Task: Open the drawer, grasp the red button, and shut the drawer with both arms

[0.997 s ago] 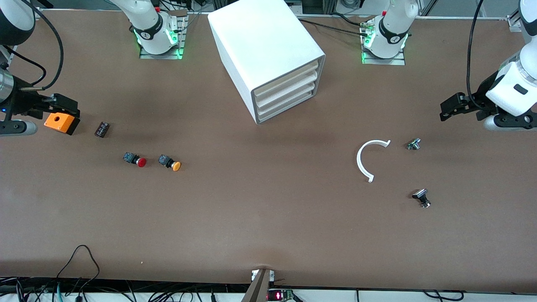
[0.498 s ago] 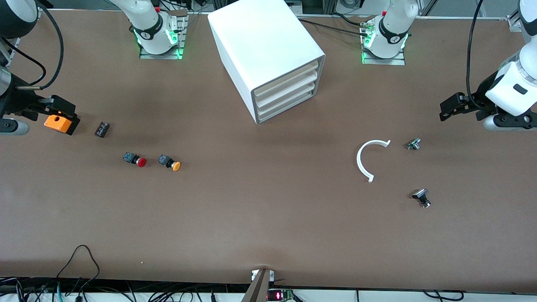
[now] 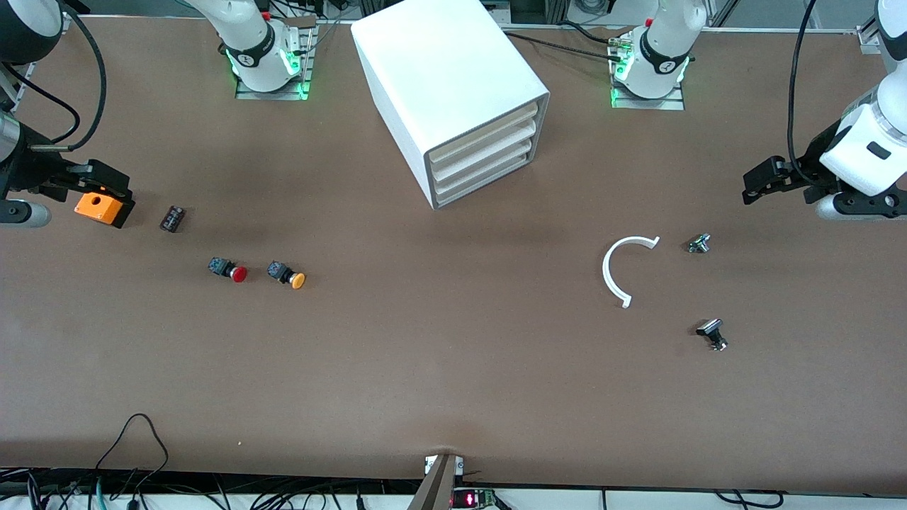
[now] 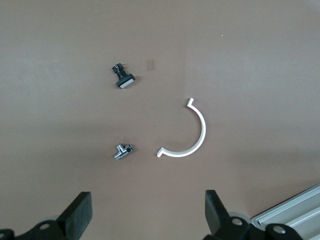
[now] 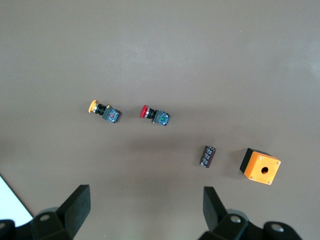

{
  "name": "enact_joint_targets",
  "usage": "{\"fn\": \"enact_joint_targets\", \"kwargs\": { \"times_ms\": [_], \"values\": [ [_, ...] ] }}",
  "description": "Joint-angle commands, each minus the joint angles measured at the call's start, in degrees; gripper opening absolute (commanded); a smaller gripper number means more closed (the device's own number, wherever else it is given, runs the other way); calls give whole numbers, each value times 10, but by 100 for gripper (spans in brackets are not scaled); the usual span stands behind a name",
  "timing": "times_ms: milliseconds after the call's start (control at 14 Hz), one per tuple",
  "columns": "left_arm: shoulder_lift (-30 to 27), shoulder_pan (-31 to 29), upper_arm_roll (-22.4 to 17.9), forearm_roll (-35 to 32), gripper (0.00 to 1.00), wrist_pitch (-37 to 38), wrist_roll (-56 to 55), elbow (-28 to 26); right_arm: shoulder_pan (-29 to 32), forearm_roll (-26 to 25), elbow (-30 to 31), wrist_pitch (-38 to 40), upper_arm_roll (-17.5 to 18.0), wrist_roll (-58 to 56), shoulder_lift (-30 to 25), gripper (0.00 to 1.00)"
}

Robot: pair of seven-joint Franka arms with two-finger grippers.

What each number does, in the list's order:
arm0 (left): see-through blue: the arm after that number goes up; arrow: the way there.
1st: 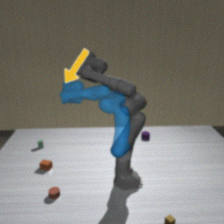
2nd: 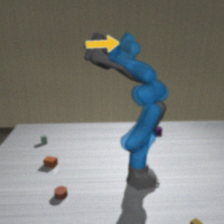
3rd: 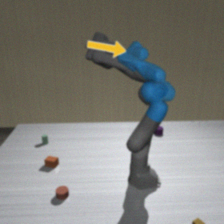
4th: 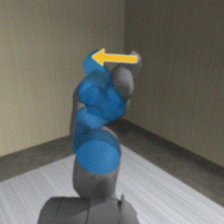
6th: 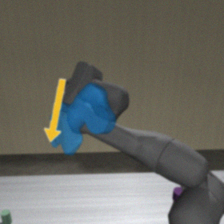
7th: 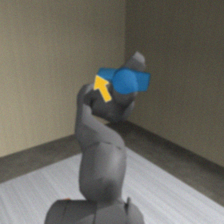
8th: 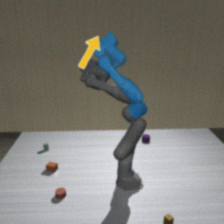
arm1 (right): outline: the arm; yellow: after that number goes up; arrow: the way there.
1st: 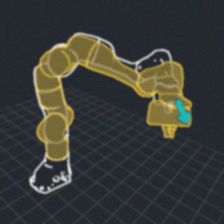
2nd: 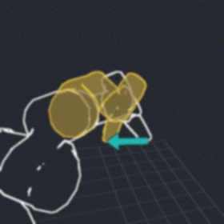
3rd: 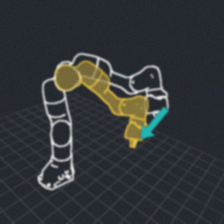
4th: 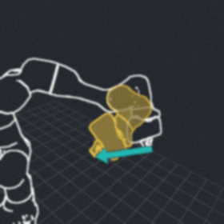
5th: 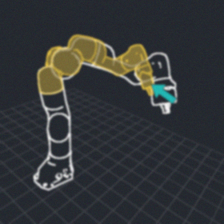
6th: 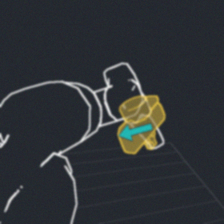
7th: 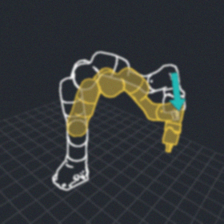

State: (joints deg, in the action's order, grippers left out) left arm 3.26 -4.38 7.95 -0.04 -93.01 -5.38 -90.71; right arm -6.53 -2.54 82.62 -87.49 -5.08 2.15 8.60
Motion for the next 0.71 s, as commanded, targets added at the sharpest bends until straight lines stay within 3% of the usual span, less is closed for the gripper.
{"fn": "enact_joint_targets", "kwargs": {
  "times_ms": [0, 641],
  "values": [
    [10, -2, 4, -13, 99, 13, 5, 20, 6, 9, 1, 14, -1, 6, -3, 100],
    [10, -3, 2, -13, 99, 13, 5, 19, 8, 4, -3, 7, -2, -18, 0, 100]
  ]
}}
